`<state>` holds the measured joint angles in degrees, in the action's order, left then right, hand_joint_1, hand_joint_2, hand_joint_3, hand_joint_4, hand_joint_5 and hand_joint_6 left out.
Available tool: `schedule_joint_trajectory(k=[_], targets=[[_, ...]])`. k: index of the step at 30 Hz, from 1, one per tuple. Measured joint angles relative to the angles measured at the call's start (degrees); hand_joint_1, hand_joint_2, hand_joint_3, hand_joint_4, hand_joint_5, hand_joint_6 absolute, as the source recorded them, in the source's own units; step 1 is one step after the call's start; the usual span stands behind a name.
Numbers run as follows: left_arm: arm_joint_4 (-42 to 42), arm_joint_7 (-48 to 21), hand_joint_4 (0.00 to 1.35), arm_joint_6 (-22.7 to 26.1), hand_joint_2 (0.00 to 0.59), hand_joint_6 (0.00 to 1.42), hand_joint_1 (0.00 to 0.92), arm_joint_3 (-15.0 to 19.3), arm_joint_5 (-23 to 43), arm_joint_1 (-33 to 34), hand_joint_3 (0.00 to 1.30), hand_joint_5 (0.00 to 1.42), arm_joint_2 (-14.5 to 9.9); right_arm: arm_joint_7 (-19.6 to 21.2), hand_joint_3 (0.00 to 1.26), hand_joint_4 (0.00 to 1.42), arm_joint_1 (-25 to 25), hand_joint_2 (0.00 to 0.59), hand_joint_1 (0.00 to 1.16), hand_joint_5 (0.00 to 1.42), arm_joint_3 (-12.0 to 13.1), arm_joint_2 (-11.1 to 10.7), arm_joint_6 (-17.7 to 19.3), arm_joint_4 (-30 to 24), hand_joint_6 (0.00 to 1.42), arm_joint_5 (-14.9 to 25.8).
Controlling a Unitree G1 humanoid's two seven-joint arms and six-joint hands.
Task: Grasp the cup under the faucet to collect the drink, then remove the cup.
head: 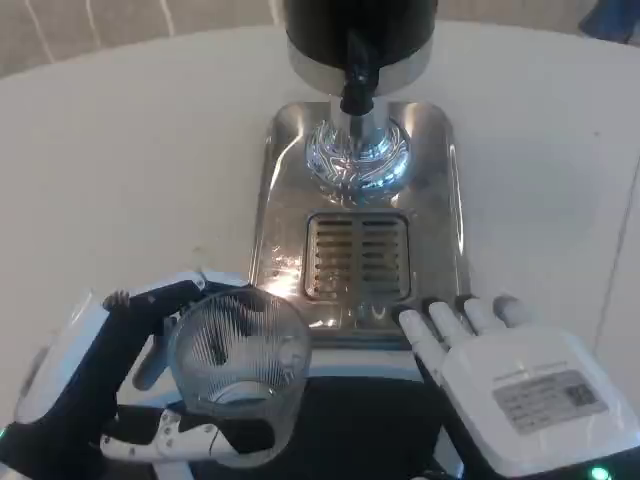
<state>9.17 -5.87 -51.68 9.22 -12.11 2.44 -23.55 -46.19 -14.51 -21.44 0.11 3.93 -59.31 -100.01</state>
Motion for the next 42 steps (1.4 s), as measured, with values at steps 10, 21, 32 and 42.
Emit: schedule_joint_trajectory(k=[10,21,32,42], targets=[[4.9,3.93,1.21,1.67,0.02,1.42,0.566,-1.03,-5.23,5.5,0.99,1.36,1.85,0.71,0.0,0.0,-1.03,0.436,0.59,0.0,0.1,0.0,-1.02,0.02,0.0,0.24],[16.23,11.7,1.21,3.11,0.021,1.42,0.569,-3.85,-11.47,15.62,0.99,1.36,2.94,-0.74,0.0,0.0,-1.75,0.435,0.59,0.0,0.28,0.09,-0.97,0.22,0.0,0.88],[27.07,18.7,1.21,3.62,0.022,1.42,0.572,-7.9,-14.03,25.36,0.98,1.36,3.47,-3.69,0.0,0.0,-1.72,0.435,0.58,0.0,0.53,0.22,-0.78,0.22,0.0,1.5],[37.82,23.3,1.21,4.05,0.021,1.42,0.573,-11.82,-15.59,33.58,0.98,1.36,4.69,-6.51,0.0,0.0,-1.35,0.435,0.58,0.0,0.83,0.45,-0.79,0.18,0.0,1.45]])
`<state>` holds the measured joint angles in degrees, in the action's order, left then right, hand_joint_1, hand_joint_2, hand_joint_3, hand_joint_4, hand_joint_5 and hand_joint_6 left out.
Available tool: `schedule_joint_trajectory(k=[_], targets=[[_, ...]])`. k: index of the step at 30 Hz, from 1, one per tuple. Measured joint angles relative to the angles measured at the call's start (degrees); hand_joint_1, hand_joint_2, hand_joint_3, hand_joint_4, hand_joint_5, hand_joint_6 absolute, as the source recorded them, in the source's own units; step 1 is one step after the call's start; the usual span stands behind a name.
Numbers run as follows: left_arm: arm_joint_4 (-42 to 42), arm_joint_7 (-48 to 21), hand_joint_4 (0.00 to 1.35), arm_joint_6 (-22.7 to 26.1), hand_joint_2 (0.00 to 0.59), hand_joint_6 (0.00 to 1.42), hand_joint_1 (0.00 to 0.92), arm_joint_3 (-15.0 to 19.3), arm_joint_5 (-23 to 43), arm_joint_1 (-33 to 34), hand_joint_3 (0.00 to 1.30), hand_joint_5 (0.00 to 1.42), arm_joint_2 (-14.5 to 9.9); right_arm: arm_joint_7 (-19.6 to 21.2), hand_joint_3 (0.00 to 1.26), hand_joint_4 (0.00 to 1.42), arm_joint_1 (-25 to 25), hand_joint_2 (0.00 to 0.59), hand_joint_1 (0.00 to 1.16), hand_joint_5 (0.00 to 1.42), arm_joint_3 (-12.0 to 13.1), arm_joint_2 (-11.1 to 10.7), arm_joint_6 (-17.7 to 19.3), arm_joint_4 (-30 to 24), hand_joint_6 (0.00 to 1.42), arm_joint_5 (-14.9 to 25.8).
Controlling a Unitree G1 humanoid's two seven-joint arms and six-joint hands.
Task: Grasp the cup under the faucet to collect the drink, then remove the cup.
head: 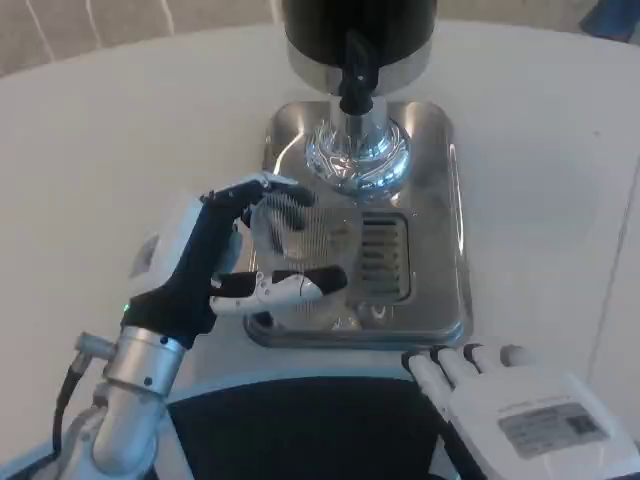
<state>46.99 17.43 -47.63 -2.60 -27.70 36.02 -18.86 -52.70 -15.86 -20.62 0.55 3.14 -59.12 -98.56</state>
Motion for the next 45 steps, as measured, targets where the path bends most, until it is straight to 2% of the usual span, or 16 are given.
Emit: schedule_joint_trajectory(k=[7,16,24,27,31,36,38,42,45], targets=[[7.22,2.85,1.21,1.03,0.022,1.42,0.573,-2.95,-0.24,5.18,0.98,1.36,1.47,-2.02,0.0,0.0,0.19,0.435,0.58,0.0,0.18,0.11,-0.03,-0.08,0.0,0.07],[13.25,6.5,1.19,2.57,0.021,1.42,0.573,-5.15,-0.23,9.98,0.98,1.36,3.56,-3.25,0.0,0.0,0.56,0.435,0.58,0.0,1.72,1.17,-0.03,-0.1,0.0,1.15],[17.36,8.84,1.19,5.09,0.019,1.42,0.57,-6.4,-0.22,14.17,0.98,1.35,5.66,-3.71,0.0,0.0,1.0,0.435,0.58,0.0,2.08,1.49,0.12,-0.1,0.0,1.25],[18.22,9.93,1.06,5.64,0.012,1.4,0.554,-7.53,-0.33,15.08,0.92,1.28,5.99,-3.71,0.0,0.0,1.01,0.435,0.58,0.0,2.21,1.57,0.11,-0.1,0.0,1.24],[19.25,11.15,0.71,6.72,0.024,1.29,0.46,-8.71,-0.39,16.22,0.68,1.03,6.24,-3.76,0.0,0.0,0.94,0.435,0.58,0.0,2.71,1.95,0.1,-0.1,0.0,1.39],[19.4,12.29,0.58,7.21,0.071,1.23,0.306,-10.29,-0.41,16.58,0.57,0.93,6.11,-3.76,0.0,0.0,0.94,0.435,0.58,0.0,2.8,1.98,0.02,-0.08,0.0,1.72],[19.47,12.56,0.46,7.71,0.067,1.11,0.254,-10.88,-0.92,16.58,0.49,0.79,5.62,-3.76,0.0,0.0,1.02,0.435,0.58,0.0,2.82,1.99,-0.18,0.0,0.0,2.32],[20.02,12.54,0.32,8.53,0.061,0.88,0.212,-11.58,-1.92,16.57,0.4,0.59,5.15,-3.76,0.0,0.0,1.55,0.438,0.58,0.0,2.83,2.01,-0.34,0.31,0.0,2.75],[20.13,12.55,0.26,8.78,0.061,0.78,0.189,-11.73,-2.01,16.57,0.36,0.51,4.96,-3.76,0.0,0.0,2.01,0.442,0.58,0.0,2.83,2.03,-0.76,0.55,0.0,2.85]])
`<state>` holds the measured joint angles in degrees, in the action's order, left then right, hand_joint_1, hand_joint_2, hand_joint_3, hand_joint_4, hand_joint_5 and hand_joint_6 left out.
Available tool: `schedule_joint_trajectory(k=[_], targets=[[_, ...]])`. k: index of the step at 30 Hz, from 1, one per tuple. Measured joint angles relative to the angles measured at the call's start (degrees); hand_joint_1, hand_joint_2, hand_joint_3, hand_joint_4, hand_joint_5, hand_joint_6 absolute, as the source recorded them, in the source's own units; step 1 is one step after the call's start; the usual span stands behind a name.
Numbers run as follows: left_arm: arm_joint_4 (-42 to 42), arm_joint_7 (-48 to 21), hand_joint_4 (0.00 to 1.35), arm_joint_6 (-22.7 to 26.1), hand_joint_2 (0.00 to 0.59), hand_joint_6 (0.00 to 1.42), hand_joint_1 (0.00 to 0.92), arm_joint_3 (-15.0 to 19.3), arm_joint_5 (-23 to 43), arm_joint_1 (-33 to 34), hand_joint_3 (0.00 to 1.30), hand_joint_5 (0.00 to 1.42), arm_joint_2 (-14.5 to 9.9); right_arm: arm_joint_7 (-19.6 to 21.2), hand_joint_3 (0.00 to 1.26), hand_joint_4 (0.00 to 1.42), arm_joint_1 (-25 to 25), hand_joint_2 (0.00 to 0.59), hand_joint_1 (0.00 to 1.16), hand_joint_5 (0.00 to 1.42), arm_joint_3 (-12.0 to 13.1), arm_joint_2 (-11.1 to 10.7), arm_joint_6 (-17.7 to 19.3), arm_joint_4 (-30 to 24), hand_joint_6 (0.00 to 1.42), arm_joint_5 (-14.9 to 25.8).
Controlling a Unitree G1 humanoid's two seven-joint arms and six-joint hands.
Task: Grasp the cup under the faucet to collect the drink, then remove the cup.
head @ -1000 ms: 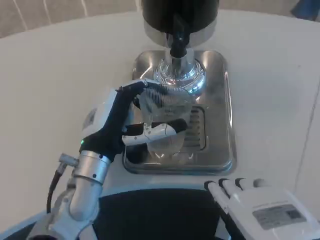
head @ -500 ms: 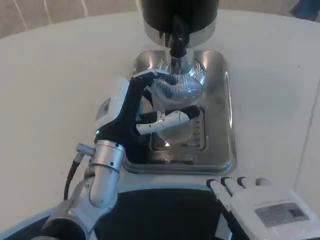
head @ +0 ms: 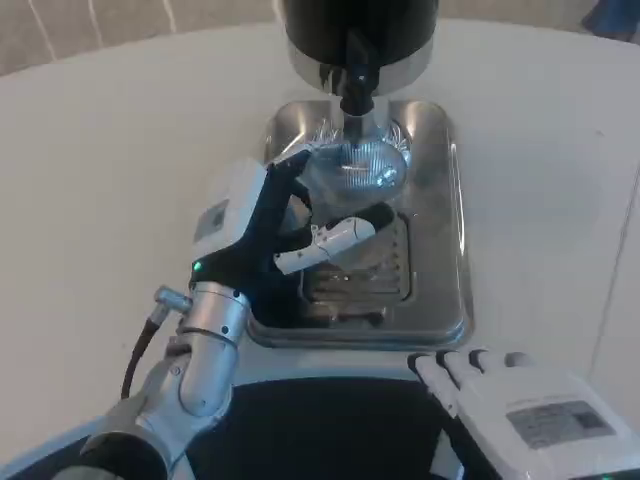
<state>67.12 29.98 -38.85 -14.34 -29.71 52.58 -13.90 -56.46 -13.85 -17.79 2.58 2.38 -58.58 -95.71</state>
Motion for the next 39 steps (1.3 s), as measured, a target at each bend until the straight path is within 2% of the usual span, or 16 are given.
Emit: schedule_joint_trajectory(k=[7,11,13,18,28,32,39], targets=[[0.0,0.02,0.21,0.0,0.053,0.71,0.154,-0.33,-0.27,0.0,0.29,0.47,-0.94,-0.01,0.0,0.0,0.38,0.437,0.58,0.0,0.0,0.01,-0.58,0.58,0.0,0.24],[0.0,0.02,0.19,-0.01,0.045,0.58,0.111,-0.33,-0.27,0.0,0.27,0.42,-1.51,-0.02,0.0,0.0,0.45,0.437,0.58,0.0,-0.01,0.01,-0.63,0.77,0.0,0.25],[0.0,0.02,0.19,-0.1,0.044,0.56,0.102,-0.33,-0.28,0.0,0.26,0.41,-1.75,-0.01,0.0,0.0,0.47,0.437,0.58,0.0,-0.01,0.01,-0.64,0.8,0.0,0.24],[-0.16,0.02,0.19,-4.2,0.036,0.55,0.084,-0.59,-0.47,-0.09,0.26,0.4,-5.38,0.1,0.0,0.0,1.37,0.435,0.58,0.0,-0.02,0.03,-1.04,1.31,0.0,0.2],[-2.45,-1.44,0.2,-10.78,0.047,0.55,0.06,-0.67,-0.34,-2.55,0.24,0.41,-9.29,1.1,0.0,0.0,3.11,0.429,0.57,0.0,-0.04,0.06,-2.21,3.76,0.0,0.55],[-3.25,-2.93,0.21,-12.01,0.051,0.54,0.058,-0.11,0.03,-3.83,0.24,0.42,-10.84,1.51,0.0,0.0,4.37,0.429,0.57,0.0,0.16,0.09,-2.53,4.12,0.0,1.23],[-6.77,-5.0,0.2,-13.5,0.067,0.53,0.063,1.87,0.48,-7.12,0.23,0.41,-15.52,4.08,0.0,0.0,7.62,0.436,0.56,0.0,3.83,0.59,-4.91,5.66,0.0,6.42]])
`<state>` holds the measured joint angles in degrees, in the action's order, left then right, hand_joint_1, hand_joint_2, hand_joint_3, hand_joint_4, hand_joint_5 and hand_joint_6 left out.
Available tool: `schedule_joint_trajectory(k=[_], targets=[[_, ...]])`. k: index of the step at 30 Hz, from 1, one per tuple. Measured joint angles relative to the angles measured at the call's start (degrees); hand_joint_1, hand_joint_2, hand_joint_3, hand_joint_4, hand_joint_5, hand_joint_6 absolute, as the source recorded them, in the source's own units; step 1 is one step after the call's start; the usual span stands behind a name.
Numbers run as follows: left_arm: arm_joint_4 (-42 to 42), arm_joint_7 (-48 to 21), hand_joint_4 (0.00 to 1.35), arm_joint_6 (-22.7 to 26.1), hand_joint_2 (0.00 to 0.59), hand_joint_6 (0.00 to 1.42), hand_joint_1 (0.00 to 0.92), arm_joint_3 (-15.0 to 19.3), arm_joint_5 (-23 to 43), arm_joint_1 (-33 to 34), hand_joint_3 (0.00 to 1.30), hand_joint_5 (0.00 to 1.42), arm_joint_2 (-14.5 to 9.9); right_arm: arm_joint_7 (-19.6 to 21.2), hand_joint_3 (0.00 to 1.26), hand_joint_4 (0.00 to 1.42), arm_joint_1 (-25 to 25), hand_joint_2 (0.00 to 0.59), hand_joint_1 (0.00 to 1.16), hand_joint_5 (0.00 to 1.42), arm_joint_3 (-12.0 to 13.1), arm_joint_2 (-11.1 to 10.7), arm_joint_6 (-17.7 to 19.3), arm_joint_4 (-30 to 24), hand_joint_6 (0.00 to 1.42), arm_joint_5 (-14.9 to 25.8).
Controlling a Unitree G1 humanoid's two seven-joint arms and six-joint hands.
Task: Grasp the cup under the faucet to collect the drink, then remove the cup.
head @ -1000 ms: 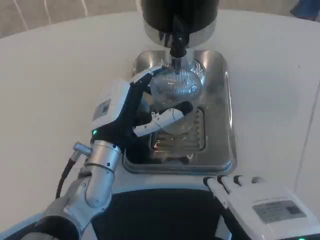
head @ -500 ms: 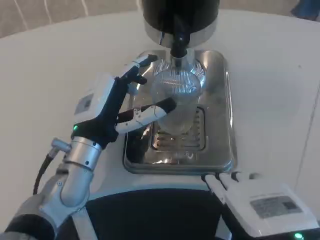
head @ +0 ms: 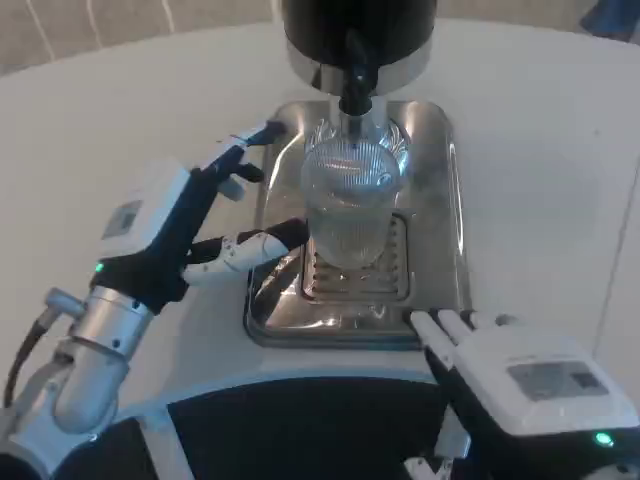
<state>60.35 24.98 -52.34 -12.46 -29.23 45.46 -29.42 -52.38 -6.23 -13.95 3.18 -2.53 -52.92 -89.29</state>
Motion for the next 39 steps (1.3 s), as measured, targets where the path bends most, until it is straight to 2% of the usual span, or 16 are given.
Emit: schedule_joint_trajectory(k=[4,11,14,16,20,27,31,33,34,39], targets=[[-2.89,-1.07,0.18,-0.43,0.073,0.5,0.067,0.66,-0.01,-2.89,0.22,0.38,-2.33,2.89,0.0,0.0,2.27,0.448,0.55,0.0,2.84,0.1,-1.61,0.69,0.0,3.41],[-7.25,-4.38,0.17,-0.81,0.074,0.4,0.051,1.61,0.03,-6.95,0.19,0.29,-4.75,4.82,0.0,0.0,3.96,0.47,0.5,0.0,6.85,0.36,-4.04,0.5,0.0,9.04],[-10.43,-6.82,0.15,-1.08,0.075,0.38,0.05,2.42,0.04,-9.96,0.18,0.26,-6.87,5.99,0.0,0.0,5.25,0.47,0.46,0.0,9.37,0.5,-6.51,-0.58,0.0,13.42],[-12.05,-7.29,0.15,-0.93,0.075,0.38,0.05,2.67,0.0,-11.14,0.18,0.26,-7.4,6.62,0.0,0.0,5.84,0.481,0.44,0.0,10.13,0.55,-7.47,-0.91,0.0,15.71],[-16.98,-7.94,0.14,-0.44,0.075,0.37,0.05,3.88,-0.11,-15.23,0.18,0.25,-9.08,8.65,0.0,0.0,7.53,0.48,0.44,0.0,13.09,0.76,-11.94,-0.94,0.0,22.69],[-22.76,-8.41,0.07,1.98,0.083,0.31,0.064,5.31,-0.95,-19.89,0.13,0.19,-10.36,10.44,0.0,0.0,9.28,0.471,0.42,0.0,13.42,0.76,-15.43,-0.9,0.01,28.51],[-26.73,-8.4,0.02,4.03,0.094,0.26,0.072,6.01,-2.93,-22.99,0.09,0.14,-11.0,11.23,0.0,0.0,12.53,0.479,0.4,0.0,15.21,0.78,-20.27,0.44,0.02,35.87],[-27.76,-8.4,0.02,4.77,0.095,0.26,0.072,6.13,-3.35,-23.95,0.09,0.12,-11.08,11.58,0.0,0.0,13.75,0.479,0.4,0.0,15.93,0.47,-21.69,0.81,0.02,38.0],[-28.7,-8.41,0.02,5.36,0.096,0.24,0.072,6.29,-3.99,-24.77,0.08,0.12,-11.34,11.72,0.0,0.0,15.42,0.479,0.39,0.0,16.57,0.17,-23.25,1.02,0.02,40.28],[-31.03,-9.03,0.01,6.21,0.092,0.24,0.072,6.59,-4.96,-26.85,0.08,0.11,-12.0,12.8,0.0,0.0,22.16,0.479,0.39,0.0,18.87,-2.4,-28.24,2.5,0.02,46.2]])
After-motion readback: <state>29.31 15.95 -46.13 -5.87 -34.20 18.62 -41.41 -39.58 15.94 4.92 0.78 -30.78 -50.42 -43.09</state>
